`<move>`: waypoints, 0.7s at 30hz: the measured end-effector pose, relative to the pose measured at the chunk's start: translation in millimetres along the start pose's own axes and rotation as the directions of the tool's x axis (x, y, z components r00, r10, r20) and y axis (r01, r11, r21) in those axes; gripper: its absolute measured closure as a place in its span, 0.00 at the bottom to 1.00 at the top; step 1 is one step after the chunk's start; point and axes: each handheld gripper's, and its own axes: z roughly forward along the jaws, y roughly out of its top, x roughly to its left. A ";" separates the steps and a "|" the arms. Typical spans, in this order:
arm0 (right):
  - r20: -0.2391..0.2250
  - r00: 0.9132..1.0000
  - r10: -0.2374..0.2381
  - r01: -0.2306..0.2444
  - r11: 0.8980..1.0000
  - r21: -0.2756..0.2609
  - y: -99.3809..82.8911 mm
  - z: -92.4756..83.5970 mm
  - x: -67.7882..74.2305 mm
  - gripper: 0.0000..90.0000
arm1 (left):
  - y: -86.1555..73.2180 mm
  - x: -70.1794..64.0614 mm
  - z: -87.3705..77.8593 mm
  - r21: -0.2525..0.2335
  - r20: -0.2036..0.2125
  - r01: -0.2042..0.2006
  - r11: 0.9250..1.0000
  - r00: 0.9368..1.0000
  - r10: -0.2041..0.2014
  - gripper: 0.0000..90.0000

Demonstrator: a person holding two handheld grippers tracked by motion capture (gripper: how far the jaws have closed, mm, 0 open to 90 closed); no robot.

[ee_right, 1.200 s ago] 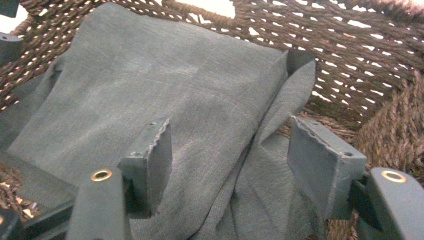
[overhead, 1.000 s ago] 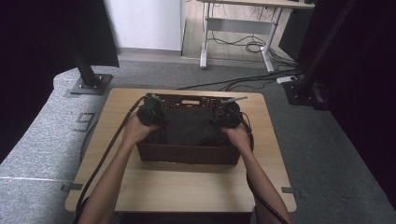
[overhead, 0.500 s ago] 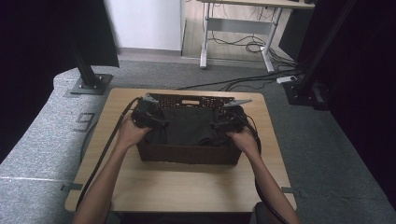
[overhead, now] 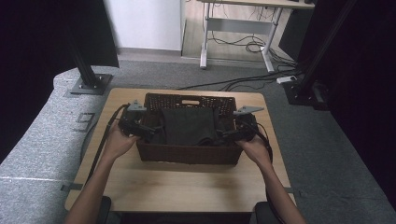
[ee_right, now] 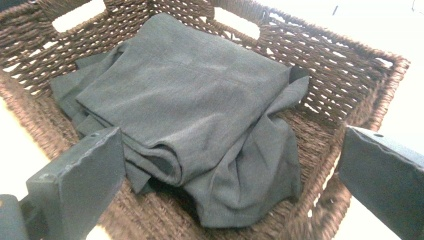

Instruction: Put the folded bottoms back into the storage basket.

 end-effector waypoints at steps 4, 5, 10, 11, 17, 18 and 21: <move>-0.001 1.000 -0.008 0.008 1.000 -0.010 -7.3 -10.5 1.4 0.00 | -10.2 -2.3 -8.1 -0.014 -0.009 -0.005 1.000 1.000 0.005 0.00; -0.001 1.000 -0.008 0.008 1.000 -0.015 -9.4 -12.8 1.7 0.00 | -13.0 -3.0 -9.6 -0.016 -0.012 -0.007 1.000 1.000 0.006 0.00; -0.007 1.000 -0.006 0.006 1.000 -0.024 -22.3 -22.0 3.3 0.00 | -27.8 -7.2 -17.0 -0.024 -0.012 -0.007 1.000 1.000 0.007 0.00; -0.007 1.000 -0.006 0.006 1.000 -0.025 -25.2 -23.3 3.7 0.00 | -30.1 -8.0 -17.8 -0.025 -0.012 -0.007 1.000 1.000 0.006 0.00; -0.002 1.000 -0.005 0.005 1.000 -0.029 -43.6 -29.5 3.7 0.00 | -49.4 -14.0 -23.1 -0.021 -0.024 -0.013 1.000 1.000 0.012 0.00; 0.000 1.000 -0.002 0.002 1.000 -0.031 -45.9 -30.1 3.6 0.00 | -54.1 -14.8 -23.0 -0.021 -0.030 -0.011 1.000 1.000 0.010 0.00; -0.003 1.000 0.008 -0.008 0.999 -0.038 -56.6 -31.6 2.7 0.00 | -66.0 -15.6 -21.8 -0.015 -0.031 0.000 1.000 1.000 0.000 0.00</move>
